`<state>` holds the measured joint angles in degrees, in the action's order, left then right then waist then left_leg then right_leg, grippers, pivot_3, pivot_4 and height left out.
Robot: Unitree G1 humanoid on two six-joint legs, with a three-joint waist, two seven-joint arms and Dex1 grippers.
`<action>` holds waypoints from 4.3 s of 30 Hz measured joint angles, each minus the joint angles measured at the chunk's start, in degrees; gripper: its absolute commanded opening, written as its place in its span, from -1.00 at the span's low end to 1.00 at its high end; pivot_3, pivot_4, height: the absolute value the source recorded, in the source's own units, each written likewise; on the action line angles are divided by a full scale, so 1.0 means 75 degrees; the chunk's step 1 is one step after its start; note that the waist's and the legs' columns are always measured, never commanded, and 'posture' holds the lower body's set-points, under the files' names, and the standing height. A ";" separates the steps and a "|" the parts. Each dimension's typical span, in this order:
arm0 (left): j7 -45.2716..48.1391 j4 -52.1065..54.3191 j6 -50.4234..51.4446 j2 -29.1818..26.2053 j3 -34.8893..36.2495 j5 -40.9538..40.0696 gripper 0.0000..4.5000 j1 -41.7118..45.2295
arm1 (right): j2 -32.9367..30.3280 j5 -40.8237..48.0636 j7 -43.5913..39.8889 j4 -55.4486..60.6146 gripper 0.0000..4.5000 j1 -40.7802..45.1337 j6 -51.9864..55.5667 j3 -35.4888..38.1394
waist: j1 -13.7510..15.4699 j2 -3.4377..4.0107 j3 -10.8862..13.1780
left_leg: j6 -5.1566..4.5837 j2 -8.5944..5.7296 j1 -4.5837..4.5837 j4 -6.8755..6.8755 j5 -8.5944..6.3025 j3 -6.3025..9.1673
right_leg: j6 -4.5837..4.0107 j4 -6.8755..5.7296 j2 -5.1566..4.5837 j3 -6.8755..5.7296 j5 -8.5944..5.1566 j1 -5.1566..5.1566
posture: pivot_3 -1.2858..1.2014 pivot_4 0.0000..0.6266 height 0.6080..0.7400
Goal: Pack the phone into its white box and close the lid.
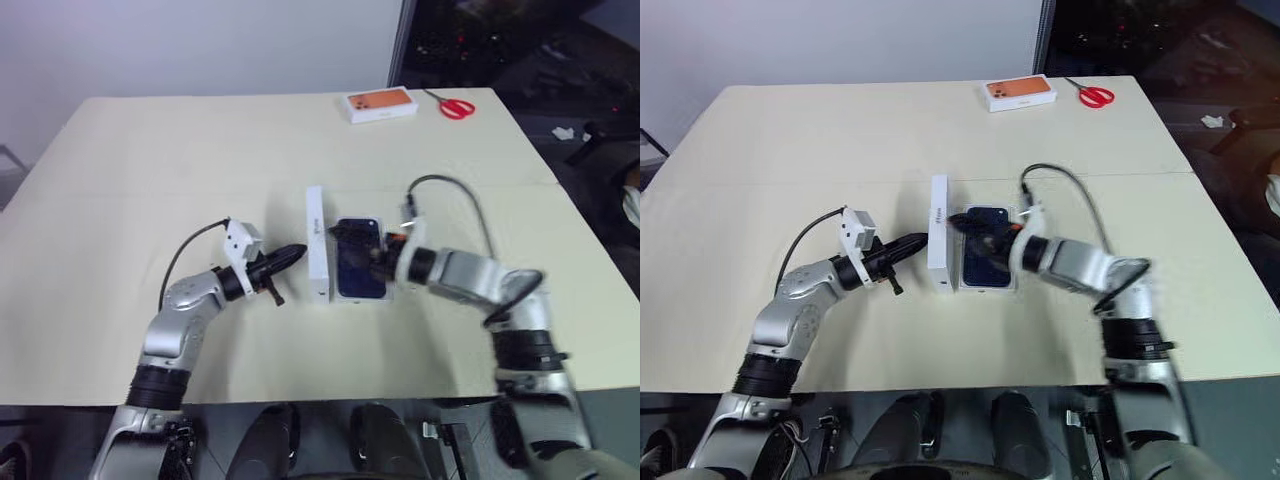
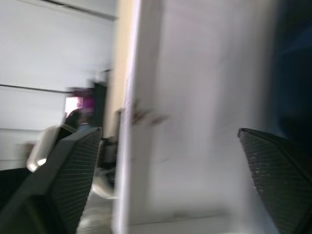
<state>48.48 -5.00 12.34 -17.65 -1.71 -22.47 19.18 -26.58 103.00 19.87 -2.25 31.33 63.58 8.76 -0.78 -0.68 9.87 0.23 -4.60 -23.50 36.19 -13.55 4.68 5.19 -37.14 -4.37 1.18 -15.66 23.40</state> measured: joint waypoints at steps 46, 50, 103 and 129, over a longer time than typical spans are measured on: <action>-0.0055 -0.1453 0.2320 0.0389 -0.0892 0.0918 -1.00 0.1538 | -0.2702 -1.3331 -0.9218 0.1498 -1.00 -0.0249 -0.5214 -0.3658 | 0.0228 -0.0003 -0.0004 | 0.0014 -0.0018 0.0016 0.0010 0.0003 0.0023 | 0.0004 0.0007 -0.0015 -0.0023 -0.0001 -0.0032 | 0.03 -0.52 1.00; -0.0080 -0.1485 0.2401 0.0553 -0.0875 0.0958 -1.00 0.1593 | -0.2725 -1.3579 -0.9312 0.1511 -1.00 -0.0321 -0.5207 -0.3613 | 0.0232 -0.0004 -0.0005 | 0.0012 -0.0031 0.0016 0.0014 0.0002 0.0029 | 0.0005 0.0007 -0.0025 -0.0025 -0.0001 -0.0037 | 0.03 -0.52 1.00; -0.0387 -0.1156 0.2742 0.1528 -0.1006 0.0831 -1.00 0.1602 | -0.3193 -1.5125 -1.0678 0.0793 -1.00 -0.0558 -0.6041 -0.3448 | 0.0203 -0.0009 0.0001 | 0.0026 -0.0044 0.0010 0.0016 0.0010 0.0029 | 0.0007 0.0000 -0.0030 -0.0026 -0.0002 -0.0024 | 0.03 -0.52 1.00; -0.0628 -0.0576 0.2640 0.1330 -0.1068 0.0756 -1.00 0.1264 | -0.3317 -1.4979 -1.0803 -0.0411 -1.00 0.0429 -0.7402 -0.2852 | 0.0166 -0.0008 0.0001 | 0.0030 -0.0036 0.0013 0.0014 0.0012 0.0024 | 0.0007 -0.0007 -0.0024 -0.0020 -0.0002 -0.0020 | 0.03 -0.52 1.00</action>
<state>43.78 -9.32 32.14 -7.68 -9.73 -16.80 28.67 -51.45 -9.34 -61.16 -5.33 34.55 8.07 -12.63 0.47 -0.74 9.88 0.45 -4.87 -23.41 36.30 -13.46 4.86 5.24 -37.19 -4.55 1.03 -15.68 23.26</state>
